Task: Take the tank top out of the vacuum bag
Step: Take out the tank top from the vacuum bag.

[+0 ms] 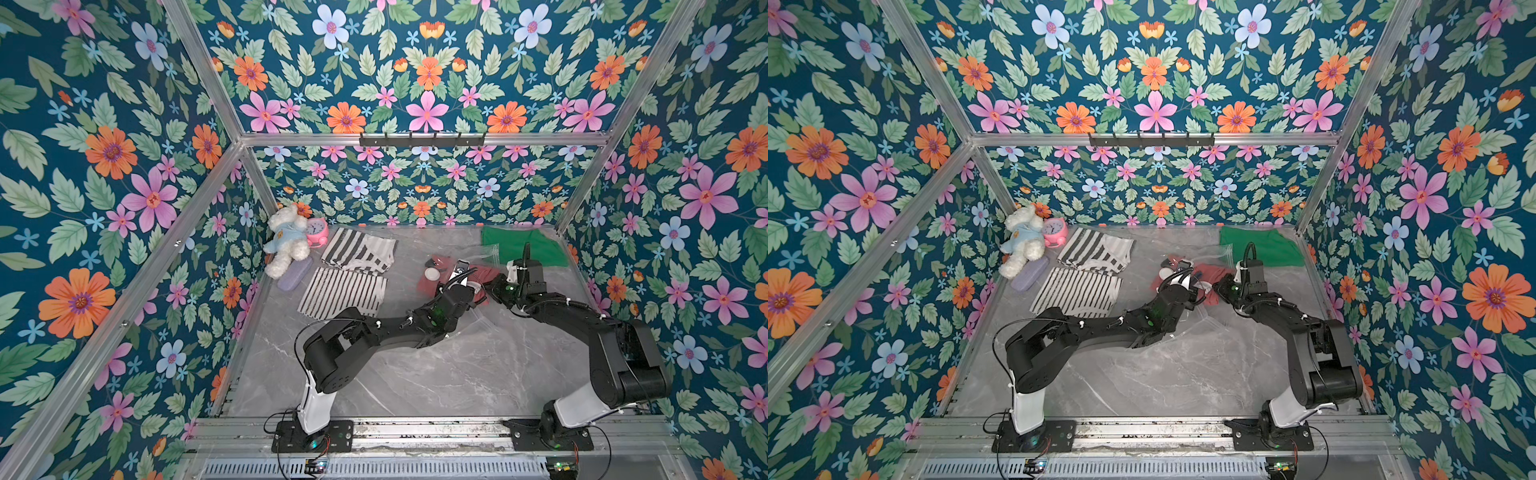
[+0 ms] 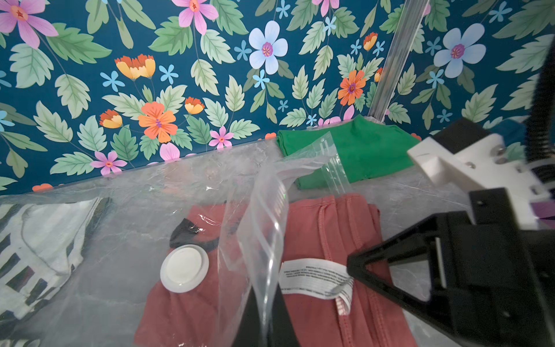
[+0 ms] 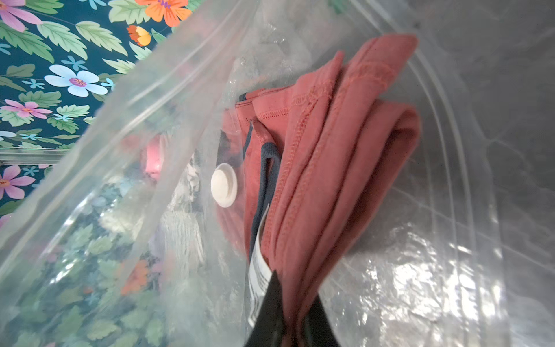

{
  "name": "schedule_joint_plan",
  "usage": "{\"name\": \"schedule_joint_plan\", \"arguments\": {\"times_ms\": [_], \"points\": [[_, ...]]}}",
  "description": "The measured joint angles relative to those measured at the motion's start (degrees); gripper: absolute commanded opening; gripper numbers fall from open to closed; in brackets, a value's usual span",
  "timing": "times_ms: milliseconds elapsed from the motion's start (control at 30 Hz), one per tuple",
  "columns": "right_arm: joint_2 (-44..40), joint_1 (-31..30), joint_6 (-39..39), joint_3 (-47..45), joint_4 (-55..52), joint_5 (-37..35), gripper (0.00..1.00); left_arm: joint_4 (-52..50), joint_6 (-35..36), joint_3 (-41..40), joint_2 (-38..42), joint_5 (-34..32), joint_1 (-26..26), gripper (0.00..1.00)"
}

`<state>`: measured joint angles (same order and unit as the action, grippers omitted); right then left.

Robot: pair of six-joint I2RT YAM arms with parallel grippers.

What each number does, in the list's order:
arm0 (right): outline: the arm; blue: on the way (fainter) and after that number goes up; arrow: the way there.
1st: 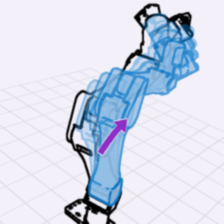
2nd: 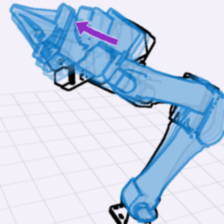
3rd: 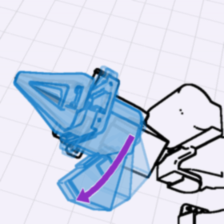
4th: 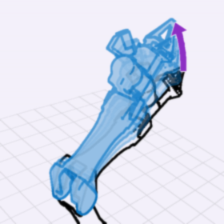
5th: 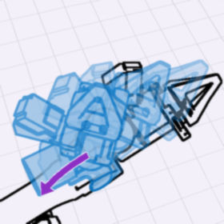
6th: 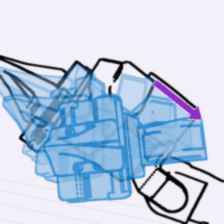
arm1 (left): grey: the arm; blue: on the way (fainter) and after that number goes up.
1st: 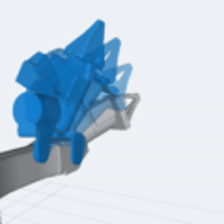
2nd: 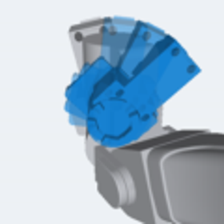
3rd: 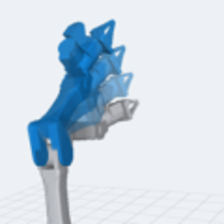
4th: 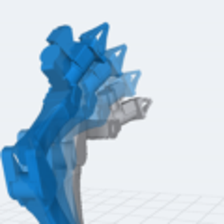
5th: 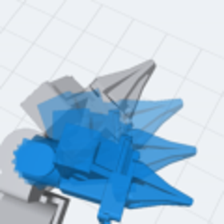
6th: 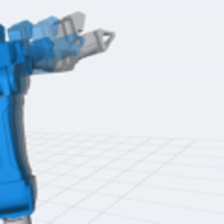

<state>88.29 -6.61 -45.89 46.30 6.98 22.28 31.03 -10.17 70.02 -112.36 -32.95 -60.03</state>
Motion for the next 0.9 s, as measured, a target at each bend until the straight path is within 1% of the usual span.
{"name": "schedule_joint_plan", "arguments": {"times_ms": [333,500,767,900], "points": [[-2.8,1.7,1.7,-1.0,-5.0,-0.4,0.00,-1.4,0.0,0.7,-0.5,0.1,0.2,0.00],[-5.6,2.5,3.9,-0.8,-9.1,-2.1,0.00,-1.4,0.0,0.5,-0.5,0.1,0.3,0.00],[-10.0,9.8,7.1,-2.3,-15.9,-5.6,0.00,-1.0,0.0,-0.3,0.0,0.0,0.5,0.00],[-11.3,13.7,8.6,-3.2,-17.4,-6.8,0.00,-1.2,0.0,-0.2,0.0,0.0,0.7,0.00]]}}
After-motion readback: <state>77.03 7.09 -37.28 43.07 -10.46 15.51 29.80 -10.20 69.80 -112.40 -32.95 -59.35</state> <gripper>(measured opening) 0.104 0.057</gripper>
